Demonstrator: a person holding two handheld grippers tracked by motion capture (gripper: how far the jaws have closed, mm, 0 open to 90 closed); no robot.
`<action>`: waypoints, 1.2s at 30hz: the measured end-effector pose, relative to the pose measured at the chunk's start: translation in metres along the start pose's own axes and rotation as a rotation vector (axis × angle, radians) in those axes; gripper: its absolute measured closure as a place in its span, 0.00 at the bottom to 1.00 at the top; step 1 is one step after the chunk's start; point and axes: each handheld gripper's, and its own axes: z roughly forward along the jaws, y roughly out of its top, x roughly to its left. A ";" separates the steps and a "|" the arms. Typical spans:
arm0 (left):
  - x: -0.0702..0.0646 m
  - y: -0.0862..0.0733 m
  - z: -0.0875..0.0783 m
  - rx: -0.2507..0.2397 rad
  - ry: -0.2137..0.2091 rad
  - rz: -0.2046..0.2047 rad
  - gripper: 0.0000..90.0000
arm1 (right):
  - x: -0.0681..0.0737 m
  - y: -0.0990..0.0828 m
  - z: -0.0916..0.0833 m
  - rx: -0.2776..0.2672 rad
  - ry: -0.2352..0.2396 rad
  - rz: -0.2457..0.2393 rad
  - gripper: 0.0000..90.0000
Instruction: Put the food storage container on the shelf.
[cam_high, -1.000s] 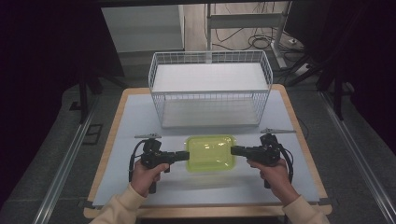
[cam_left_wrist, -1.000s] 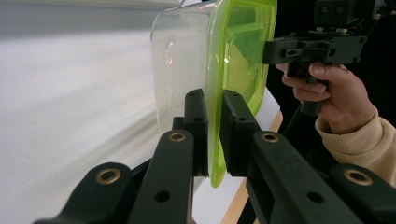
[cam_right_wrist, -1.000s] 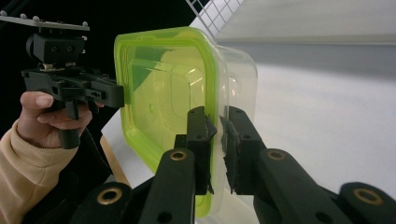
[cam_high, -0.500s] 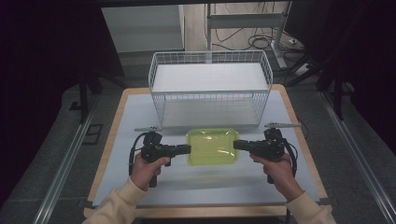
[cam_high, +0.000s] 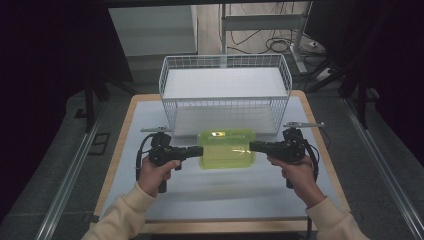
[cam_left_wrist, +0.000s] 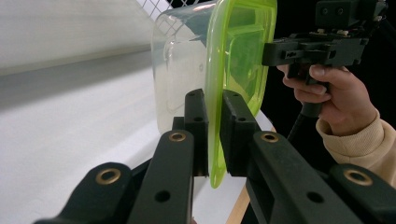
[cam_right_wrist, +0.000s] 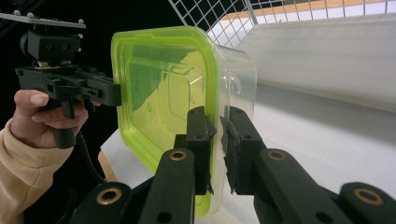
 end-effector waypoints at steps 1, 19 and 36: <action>0.000 0.001 0.000 -0.001 -0.002 -0.001 0.92 | 0.001 0.001 0.000 -0.001 0.000 -0.002 0.91; -0.004 0.016 -0.002 -0.006 0.000 0.018 0.92 | 0.004 0.015 -0.004 -0.010 -0.006 -0.015 0.91; -0.013 0.037 -0.009 -0.030 -0.004 0.041 0.92 | 0.014 0.038 -0.014 -0.034 -0.012 -0.046 0.91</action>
